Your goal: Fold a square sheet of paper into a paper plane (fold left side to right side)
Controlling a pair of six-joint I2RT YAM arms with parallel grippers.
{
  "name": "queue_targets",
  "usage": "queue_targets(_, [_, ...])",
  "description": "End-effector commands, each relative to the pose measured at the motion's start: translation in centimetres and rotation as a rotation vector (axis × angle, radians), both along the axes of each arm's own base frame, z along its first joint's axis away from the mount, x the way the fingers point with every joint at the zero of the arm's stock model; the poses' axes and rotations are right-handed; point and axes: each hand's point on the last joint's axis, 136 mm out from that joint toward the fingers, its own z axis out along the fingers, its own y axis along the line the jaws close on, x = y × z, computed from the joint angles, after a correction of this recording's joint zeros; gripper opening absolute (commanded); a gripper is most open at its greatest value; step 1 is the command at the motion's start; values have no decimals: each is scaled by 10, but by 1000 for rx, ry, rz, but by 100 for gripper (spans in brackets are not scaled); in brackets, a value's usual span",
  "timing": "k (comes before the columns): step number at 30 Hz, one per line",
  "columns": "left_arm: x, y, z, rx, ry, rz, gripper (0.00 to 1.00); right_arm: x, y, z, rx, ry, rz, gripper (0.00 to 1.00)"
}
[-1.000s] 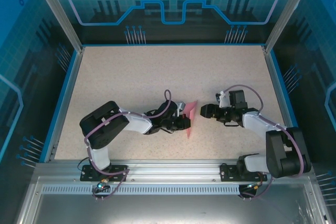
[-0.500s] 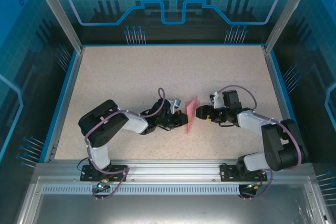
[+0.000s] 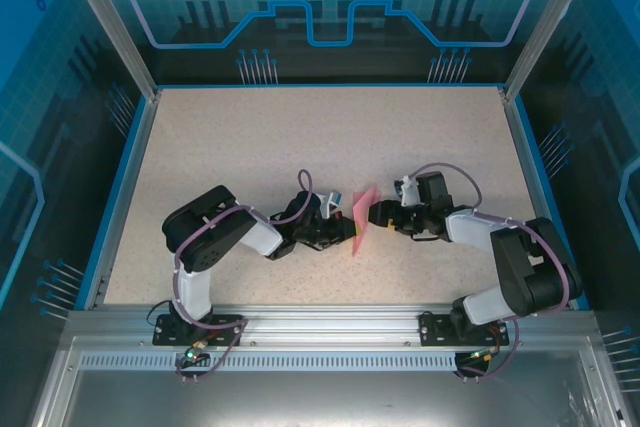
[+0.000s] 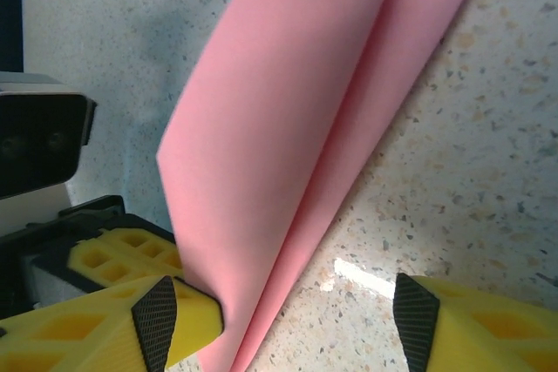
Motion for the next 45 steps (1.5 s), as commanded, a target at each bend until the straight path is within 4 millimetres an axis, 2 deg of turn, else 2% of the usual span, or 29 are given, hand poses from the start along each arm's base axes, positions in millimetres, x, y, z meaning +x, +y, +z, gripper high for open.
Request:
queue_targets(1, [1, 2, 2, -26, -2, -4, 2, 12, 8, 4, 5, -9, -19, 68])
queue_targets(14, [0, 3, 0, -20, 2, -4, 2, 29, 19, -2, -20, 5, -49, 61])
queue_targets(25, [0, 4, 0, -1, -4, -11, 6, 18, 9, -34, -117, 138, -66, 59])
queue_targets(31, [1, 6, 7, 4, -16, -10, 13, 12, 8, -46, -138, 182, -59, 58])
queue_targets(39, [11, 15, 17, 10, -35, 7, 28, 12, 9, -46, -136, 181, -54, 58])
queue_targets(45, [22, 17, 16, 9, -30, 9, 38, 11, 8, -48, -140, 186, -54, 58])
